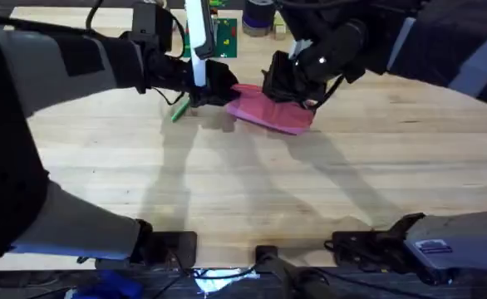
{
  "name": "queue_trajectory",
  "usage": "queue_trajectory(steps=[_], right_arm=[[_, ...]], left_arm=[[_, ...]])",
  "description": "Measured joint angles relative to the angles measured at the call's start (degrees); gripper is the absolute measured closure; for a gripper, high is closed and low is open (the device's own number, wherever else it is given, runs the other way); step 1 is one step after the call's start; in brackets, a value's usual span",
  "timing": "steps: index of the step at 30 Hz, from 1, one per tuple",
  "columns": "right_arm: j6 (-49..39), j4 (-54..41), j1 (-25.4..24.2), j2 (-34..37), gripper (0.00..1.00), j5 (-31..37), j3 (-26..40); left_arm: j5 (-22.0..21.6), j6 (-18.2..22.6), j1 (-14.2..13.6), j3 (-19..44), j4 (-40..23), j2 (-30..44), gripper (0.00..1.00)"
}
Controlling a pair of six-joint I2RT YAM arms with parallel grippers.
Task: Unzip the bag, pick up the pens from the table one at a time and place them inside, then zip the bag closed.
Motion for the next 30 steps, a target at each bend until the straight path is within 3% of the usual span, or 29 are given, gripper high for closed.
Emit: queue_trajectory(steps=[30], right_arm=[[0.89, 16.45, 4.13, 3.65, 0.969, -2.25, -0.02]], left_arm=[[0.05, -0.02, 0.15, 0.0, 0.15, 0.0, 0.958]])
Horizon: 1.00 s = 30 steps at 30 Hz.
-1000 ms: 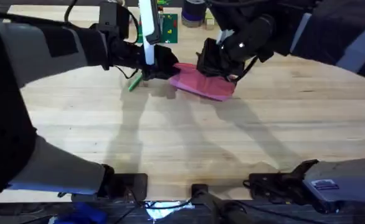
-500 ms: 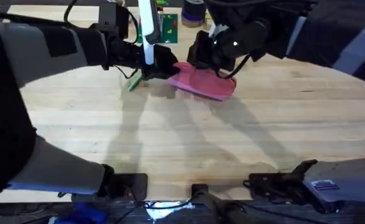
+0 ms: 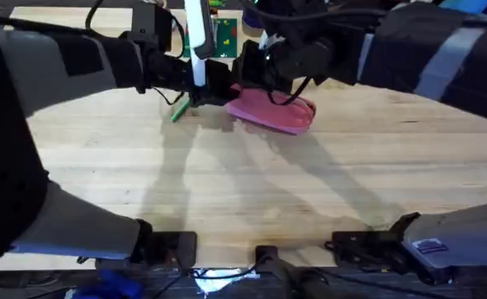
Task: Unzip the bag, pick up the pens from the table one at a time and place them inside, then zip the bag closed.
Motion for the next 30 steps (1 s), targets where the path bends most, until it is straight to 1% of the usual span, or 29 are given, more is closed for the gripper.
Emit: queue_trajectory(steps=[4, 7, 12, 21, 23, 25, 26, 27, 30], right_arm=[[-0.06, 2.88, 0.71, 1.53, 0.97, -0.94, 0.0], [-0.18, 6.31, 0.94, 3.34, 0.969, -3.31, 0.0], [-0.86, 7.76, 0.73, 3.97, 0.97, -4.68, 0.0], [-9.67, 10.19, 0.24, 4.79, 0.969, -7.04, 0.0], [-11.4, 10.19, 0.18, 4.79, 0.844, -7.17, 0.0], [-13.09, 10.15, -0.03, 4.79, 0.794, -7.19, 0.0], [-13.97, 10.1, -0.13, 4.79, 0.741, -7.15, 0.0], [-14.63, 9.98, -0.23, 4.79, 0.662, -6.94, 0.0], [-16.64, 8.56, -1.23, 4.43, 0.259, -5.68, 0.0]], left_arm=[[0.02, 0.0, 0.0, 0.0, 0.0, 0.0, 0.959], [-0.07, 0.0, 0.0, 0.0, 0.0, 0.0, 0.959], [-0.83, 0.0, 0.39, 0.02, -0.09, 0.0, 0.959], [-1.4, 0.0, 1.14, 0.09, 0.07, 0.0, 0.959], [-1.37, 0.0, 1.15, 0.09, 0.02, 0.0, 0.959], [-1.36, 0.0, 1.16, 0.09, 0.05, 0.0, 0.959], [-1.35, 0.0, 1.16, 0.09, 0.05, 0.0, 0.959], [-1.33, 0.02, 1.16, 0.09, 0.05, 0.0, 0.959], [-1.23, 0.04, 1.32, 0.09, -0.22, 0.0, 0.958]])
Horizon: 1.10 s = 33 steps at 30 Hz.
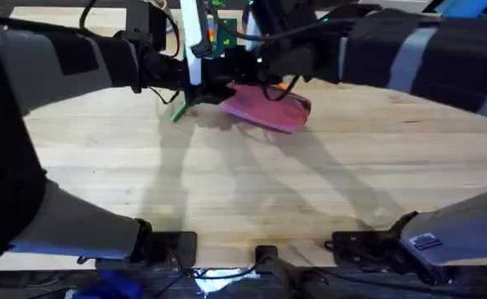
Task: Unzip the bag, pick up the pens from the table one at a time and place them inside, then zip the bag closed.
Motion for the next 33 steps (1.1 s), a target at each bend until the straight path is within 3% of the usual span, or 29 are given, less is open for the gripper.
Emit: queue_trajectory(steps=[1, 3, 13, 23, 25, 29, 30, 33], right_arm=[[-0.69, -0.72, -0.59, -0.33, 0.109, 0.26, -0.04], [-1.63, -2.23, -1.29, -1.3, 0.014, -0.26, -0.04], [-7.87, -12.84, -2.58, -13.04, 0.005, -6.53, 0.0], [-17.87, -21.91, -3.2, -18.09, 0.005, -2.39, 0.02], [-19.43, -23.22, -3.19, -18.48, 0.006, -1.91, 0.02], [-21.06, -25.27, -3.2, -19.11, 0.006, -1.73, 0.02], [-21.36, -25.55, -3.2, -19.41, 0.006, -1.71, 0.02], [-22.51, -26.37, -3.18, -20.41, 0.006, -1.71, 0.04]], left_arm=[[0.18, -0.01, 0.03, 0.0, -0.06, 0.0, 0.958], [0.35, 0.01, -0.08, 0.02, 0.04, -0.01, 0.958], [0.01, -0.02, -0.69, 0.02, 0.28, 0.0, 0.958], [-0.06, 0.03, -0.73, 0.02, 0.31, 0.0, 0.939], [0.06, 0.19, -0.75, 0.02, 0.38, 0.0, 0.781], [0.54, 0.18, -1.4, 0.07, 0.37, -0.02, 0.157], [0.69, -0.04, -1.55, 0.07, 0.3, 0.0, 0.052], [1.08, -0.02, -1.65, 0.07, 0.31, 0.0, 0.009]])
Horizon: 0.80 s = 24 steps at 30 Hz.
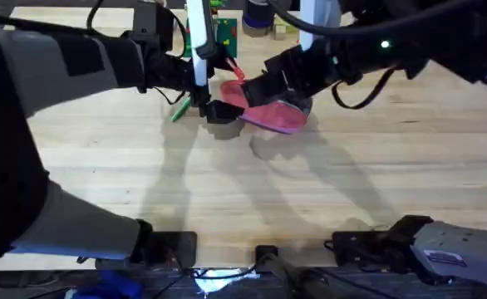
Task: Unzip the bag, pick up the pens from the table one at a time and place them inside, then zip the bag closed.
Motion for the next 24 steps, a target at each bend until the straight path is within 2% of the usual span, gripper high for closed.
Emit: queue_trajectory(steps=[8, 14, 20, 24], right_arm=[[-3.84, -6.05, 0.0, -0.48, 0.006, 0.02, 4.29], [-8.89, -11.6, -0.01, -0.48, 0.006, 0.16, 10.91], [-15.44, -16.14, -0.34, -0.34, 0.006, 0.17, 16.16], [-18.85, -17.02, -2.33, 1.08, 0.006, 0.2, 19.32]], left_arm=[[0.42, -0.07, 0.55, 0.0, -0.44, -0.02, 0.008], [1.21, -3.83, 3.7, 0.0, -1.23, -3.41, 0.008], [1.73, -6.27, 7.17, 0.11, -7.95, -12.3, 0.008], [1.86, -6.75, 7.95, 0.15, -13.95, -17.2, 0.008]])
